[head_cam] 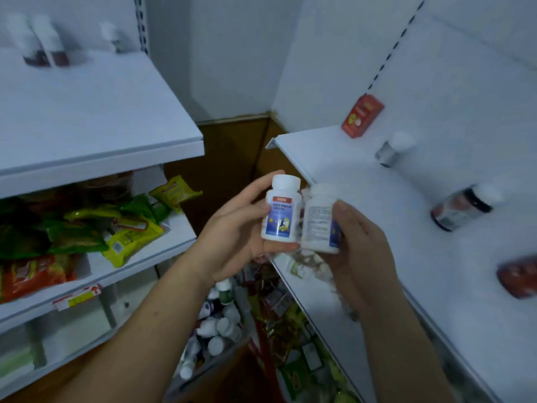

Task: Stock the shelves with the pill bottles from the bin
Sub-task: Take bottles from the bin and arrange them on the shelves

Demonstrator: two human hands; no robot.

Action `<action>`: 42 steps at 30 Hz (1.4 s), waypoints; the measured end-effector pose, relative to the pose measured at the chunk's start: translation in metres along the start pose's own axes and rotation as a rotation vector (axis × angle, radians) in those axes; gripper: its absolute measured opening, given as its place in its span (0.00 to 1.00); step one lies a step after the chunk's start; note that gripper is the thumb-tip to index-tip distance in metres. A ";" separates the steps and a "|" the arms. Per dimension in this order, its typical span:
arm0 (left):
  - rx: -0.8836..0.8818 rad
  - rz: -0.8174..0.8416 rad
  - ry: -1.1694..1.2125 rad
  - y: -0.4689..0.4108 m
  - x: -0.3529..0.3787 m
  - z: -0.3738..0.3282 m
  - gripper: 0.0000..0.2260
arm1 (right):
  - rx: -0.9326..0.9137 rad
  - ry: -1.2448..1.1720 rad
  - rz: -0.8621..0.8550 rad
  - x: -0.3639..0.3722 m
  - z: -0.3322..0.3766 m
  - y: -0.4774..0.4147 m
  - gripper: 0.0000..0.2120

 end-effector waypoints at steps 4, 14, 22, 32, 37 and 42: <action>-0.074 0.142 0.014 -0.011 0.055 0.012 0.24 | -0.059 0.057 -0.137 -0.030 0.031 0.045 0.25; -0.304 0.432 -0.130 0.000 0.236 0.081 0.22 | -0.263 -0.220 -0.513 -0.138 0.090 0.202 0.23; -0.362 0.716 -0.207 0.061 0.393 0.166 0.21 | -0.434 -0.070 -0.688 -0.251 0.121 0.372 0.20; -0.410 0.859 -0.316 0.188 0.593 0.306 0.23 | -0.561 -0.130 -1.008 -0.383 0.127 0.604 0.20; -0.376 0.932 -0.402 0.222 0.662 0.358 0.25 | -0.595 -0.146 -1.111 -0.439 0.130 0.672 0.21; -0.379 0.920 -0.465 0.227 0.706 0.402 0.23 | -0.593 -0.101 -1.157 -0.487 0.132 0.700 0.21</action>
Point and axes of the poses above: each hand's wrist, its own y-axis away from the middle knuckle, its own x-axis out of the palm, z = x × y, the point moved 2 cm from there along -y, towards the middle knuckle, and after that the axes turned 9 degrees about -y, right-handed, at the moved point
